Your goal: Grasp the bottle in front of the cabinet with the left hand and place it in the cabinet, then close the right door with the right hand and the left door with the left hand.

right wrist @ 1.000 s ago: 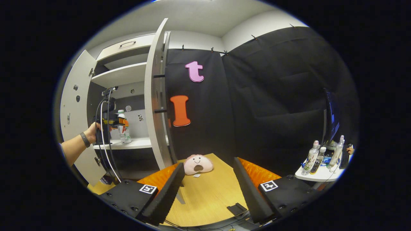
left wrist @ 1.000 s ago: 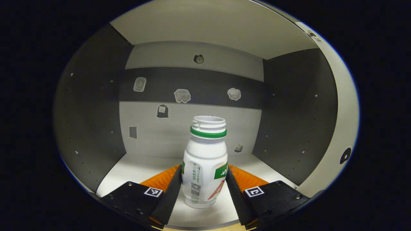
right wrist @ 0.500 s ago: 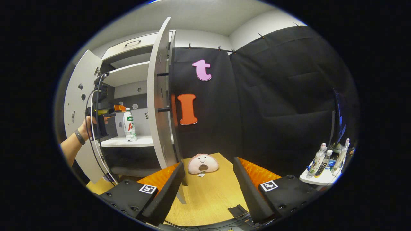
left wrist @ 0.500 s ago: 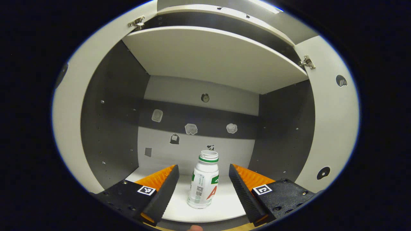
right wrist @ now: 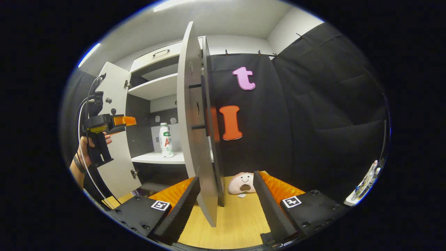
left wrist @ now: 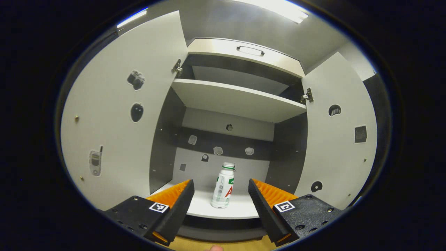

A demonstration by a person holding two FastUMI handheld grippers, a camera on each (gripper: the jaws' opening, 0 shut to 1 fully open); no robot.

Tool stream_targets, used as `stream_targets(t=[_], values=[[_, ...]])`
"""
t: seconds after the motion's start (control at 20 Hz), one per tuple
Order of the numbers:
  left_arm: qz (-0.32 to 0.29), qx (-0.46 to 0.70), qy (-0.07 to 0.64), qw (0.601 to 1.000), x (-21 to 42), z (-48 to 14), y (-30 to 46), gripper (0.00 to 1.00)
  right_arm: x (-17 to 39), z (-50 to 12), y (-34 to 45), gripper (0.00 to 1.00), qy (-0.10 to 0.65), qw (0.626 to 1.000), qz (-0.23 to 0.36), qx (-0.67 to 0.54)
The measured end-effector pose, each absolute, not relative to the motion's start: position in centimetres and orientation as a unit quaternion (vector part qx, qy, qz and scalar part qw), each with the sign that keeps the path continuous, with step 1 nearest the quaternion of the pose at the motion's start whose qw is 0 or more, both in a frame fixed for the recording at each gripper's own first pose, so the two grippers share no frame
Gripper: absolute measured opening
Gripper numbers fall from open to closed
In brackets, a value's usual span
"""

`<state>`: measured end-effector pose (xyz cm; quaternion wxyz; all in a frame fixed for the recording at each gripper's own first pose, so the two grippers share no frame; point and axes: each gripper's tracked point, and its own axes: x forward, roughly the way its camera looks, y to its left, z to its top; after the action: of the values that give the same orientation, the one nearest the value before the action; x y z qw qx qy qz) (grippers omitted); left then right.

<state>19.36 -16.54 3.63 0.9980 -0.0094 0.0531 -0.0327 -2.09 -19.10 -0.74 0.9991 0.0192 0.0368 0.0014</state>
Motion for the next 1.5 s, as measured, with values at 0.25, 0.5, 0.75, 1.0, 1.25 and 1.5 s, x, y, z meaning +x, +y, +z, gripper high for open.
stream_targets(t=[0.25,0.5,0.75,1.0,1.25,1.5], values=[[0.043,0.004,0.061,0.997,11.6,0.3,-13.6,0.95,-2.1,-0.2,-18.1,1.0,0.03,0.997,0.064,0.024],[0.093,0.009,0.062,0.994,6.0,-2.5,-12.7,0.95,-2.2,-0.2,-18.0,1.0,0.018,0.995,0.08,0.053],[0.059,0.055,0.054,0.995,4.6,-3.1,-14.8,0.95,-1.1,1.9,-19.9,1.0,-0.002,0.998,0.041,0.042],[0.01,0.023,0.066,0.997,5.8,-3.6,-15.3,0.95,0.6,8.3,-21.9,1.0,-0.049,0.998,0.014,0.03],[0.008,0.008,0.076,0.997,6.4,-3.6,-12.1,0.95,4.0,12.7,-23.5,1.0,-0.063,0.997,-0.031,0.015],[0.033,0.021,0.073,0.997,6.2,-3.4,-7.9,0.95,6.3,14.0,-23.5,1.0,-0.07,0.996,-0.062,-0.003]])
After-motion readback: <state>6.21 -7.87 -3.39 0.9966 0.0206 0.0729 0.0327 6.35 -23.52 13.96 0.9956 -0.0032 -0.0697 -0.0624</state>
